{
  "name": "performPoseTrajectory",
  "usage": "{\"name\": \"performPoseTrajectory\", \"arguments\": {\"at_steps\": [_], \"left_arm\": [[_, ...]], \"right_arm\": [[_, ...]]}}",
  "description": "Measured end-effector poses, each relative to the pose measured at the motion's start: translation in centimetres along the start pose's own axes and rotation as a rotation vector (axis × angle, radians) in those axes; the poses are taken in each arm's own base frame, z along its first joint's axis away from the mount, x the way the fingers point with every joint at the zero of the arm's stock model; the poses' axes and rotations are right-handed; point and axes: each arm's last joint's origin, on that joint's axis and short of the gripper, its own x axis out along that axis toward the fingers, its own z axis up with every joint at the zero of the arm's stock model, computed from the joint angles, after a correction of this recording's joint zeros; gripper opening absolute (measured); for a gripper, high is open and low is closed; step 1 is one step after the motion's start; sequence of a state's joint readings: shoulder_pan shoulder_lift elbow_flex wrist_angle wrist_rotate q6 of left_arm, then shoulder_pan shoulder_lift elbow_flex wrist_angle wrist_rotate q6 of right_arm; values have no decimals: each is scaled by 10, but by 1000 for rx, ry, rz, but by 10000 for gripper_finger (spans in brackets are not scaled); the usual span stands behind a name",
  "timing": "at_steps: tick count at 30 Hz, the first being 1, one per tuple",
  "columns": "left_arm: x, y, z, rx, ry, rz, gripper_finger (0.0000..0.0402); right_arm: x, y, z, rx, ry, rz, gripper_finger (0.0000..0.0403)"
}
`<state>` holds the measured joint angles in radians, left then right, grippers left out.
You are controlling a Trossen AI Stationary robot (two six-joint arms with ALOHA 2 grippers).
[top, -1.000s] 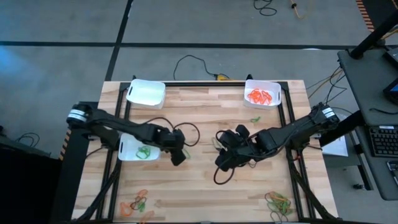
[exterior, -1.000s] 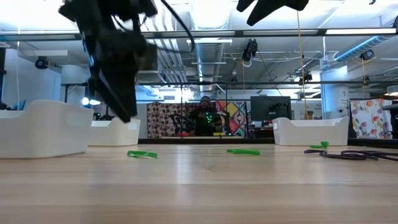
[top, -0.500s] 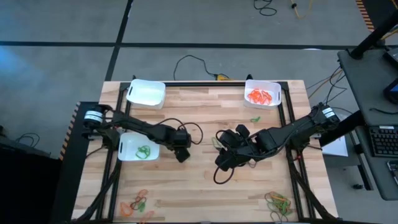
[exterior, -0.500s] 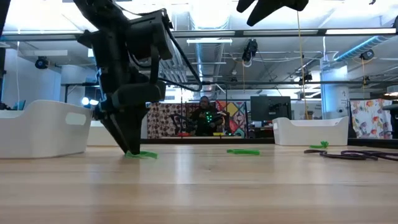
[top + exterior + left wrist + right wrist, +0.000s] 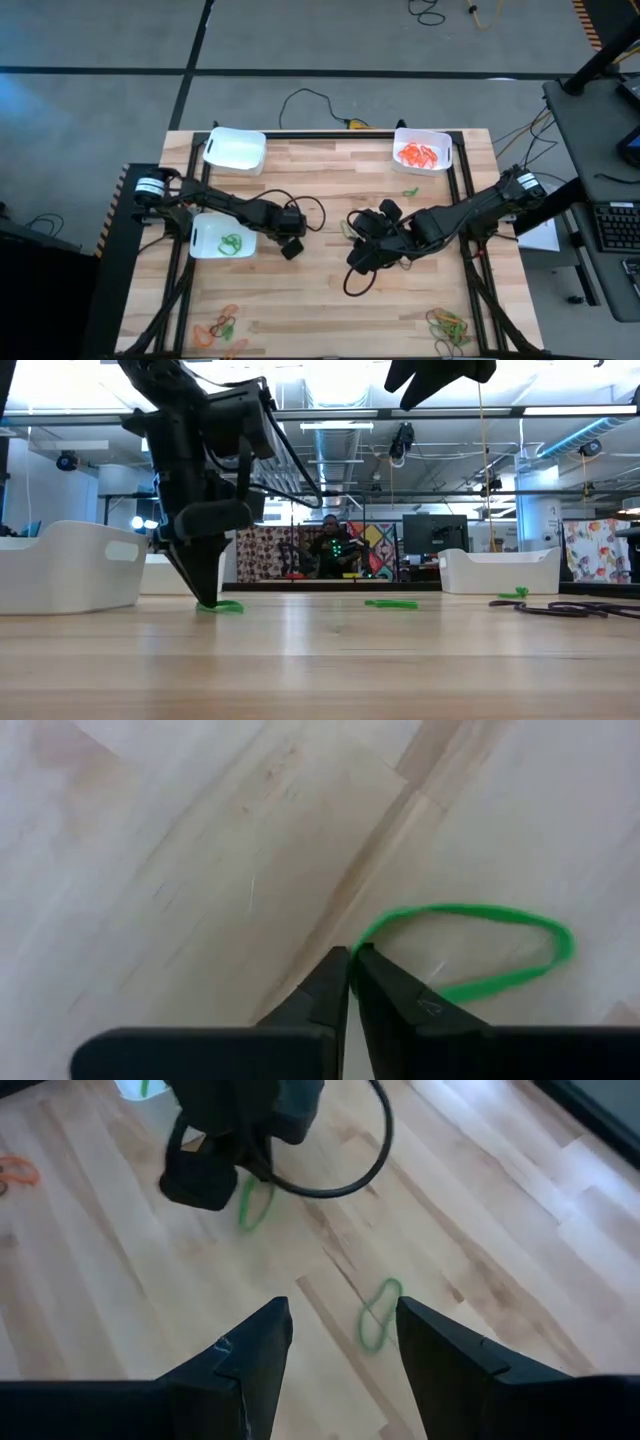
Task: Sort rubber bands into baskets
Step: Put the green rubber band into the bottom white bin
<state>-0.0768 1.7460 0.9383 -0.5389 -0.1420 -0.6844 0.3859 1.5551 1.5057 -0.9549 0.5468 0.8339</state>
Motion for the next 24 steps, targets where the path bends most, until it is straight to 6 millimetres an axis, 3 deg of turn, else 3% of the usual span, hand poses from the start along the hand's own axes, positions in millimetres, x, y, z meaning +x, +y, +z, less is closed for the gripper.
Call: {"name": "performPoseTrajectory", "arguments": {"at_steps": [3,7,11,14,19,24], "left_arm": [[-17,-1,-1,23,-28,-34,3],[-68,-8,-1,57,-105,-112,1],[-113,-4,-19,39,-75,-116,0],[-139,9,-43,-23,39,-51,0],[-165,32,-80,-200,148,100,0],[-154,44,-93,-296,159,156,0]], "right_arm": [[2,-1,-2,-15,-4,-18,178],[8,-4,-7,-47,-16,-61,178],[16,-9,-9,-79,-7,-97,178],[23,-16,-7,-78,1,-122,178],[37,-23,-2,-42,-14,-126,178],[44,-26,2,0,-39,-115,178]]}}
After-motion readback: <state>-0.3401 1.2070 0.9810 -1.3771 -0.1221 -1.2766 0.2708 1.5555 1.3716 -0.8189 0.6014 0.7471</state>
